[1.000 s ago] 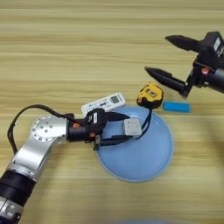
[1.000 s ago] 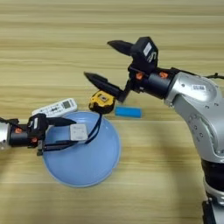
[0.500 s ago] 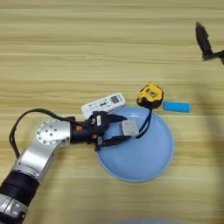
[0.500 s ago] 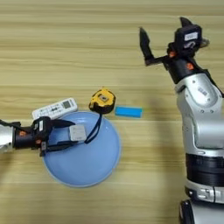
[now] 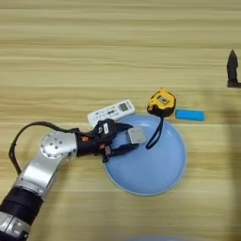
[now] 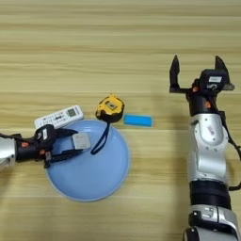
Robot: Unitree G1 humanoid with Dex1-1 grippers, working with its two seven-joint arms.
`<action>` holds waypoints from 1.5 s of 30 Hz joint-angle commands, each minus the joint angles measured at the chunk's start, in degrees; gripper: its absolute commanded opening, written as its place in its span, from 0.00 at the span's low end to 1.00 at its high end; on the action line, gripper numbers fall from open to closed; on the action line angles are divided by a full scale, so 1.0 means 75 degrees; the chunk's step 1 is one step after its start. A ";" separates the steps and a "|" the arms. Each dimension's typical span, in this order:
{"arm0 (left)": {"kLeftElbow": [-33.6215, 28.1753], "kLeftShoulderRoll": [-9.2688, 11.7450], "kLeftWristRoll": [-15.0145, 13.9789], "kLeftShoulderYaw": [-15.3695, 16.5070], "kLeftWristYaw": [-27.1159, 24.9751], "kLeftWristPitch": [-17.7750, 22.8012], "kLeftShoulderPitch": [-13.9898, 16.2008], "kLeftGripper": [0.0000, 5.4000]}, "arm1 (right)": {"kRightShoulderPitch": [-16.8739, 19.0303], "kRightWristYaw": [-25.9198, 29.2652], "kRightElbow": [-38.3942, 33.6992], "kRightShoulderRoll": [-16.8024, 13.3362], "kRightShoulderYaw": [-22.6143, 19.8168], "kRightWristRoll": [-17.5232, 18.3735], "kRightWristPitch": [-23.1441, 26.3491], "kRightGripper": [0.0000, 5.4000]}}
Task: Move the objects on the table
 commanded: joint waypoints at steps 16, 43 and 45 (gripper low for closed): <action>-0.0111 0.0228 0.0409 -0.0229 0.0144 0.0603 0.0218 0.52 | 0.0584 0.0272 0.0160 0.0374 0.0262 0.0175 -0.0247 1.00; -0.1697 0.0176 -0.0242 0.0815 0.0572 0.0528 0.0027 0.99 | 0.0477 0.0260 0.0423 0.0389 0.0323 0.0136 -0.0297 1.00; -0.1770 0.0200 -0.0257 0.0901 0.0595 0.0557 0.0029 0.99 | 0.0472 0.0257 0.0429 0.0387 0.0329 0.0134 -0.0300 1.00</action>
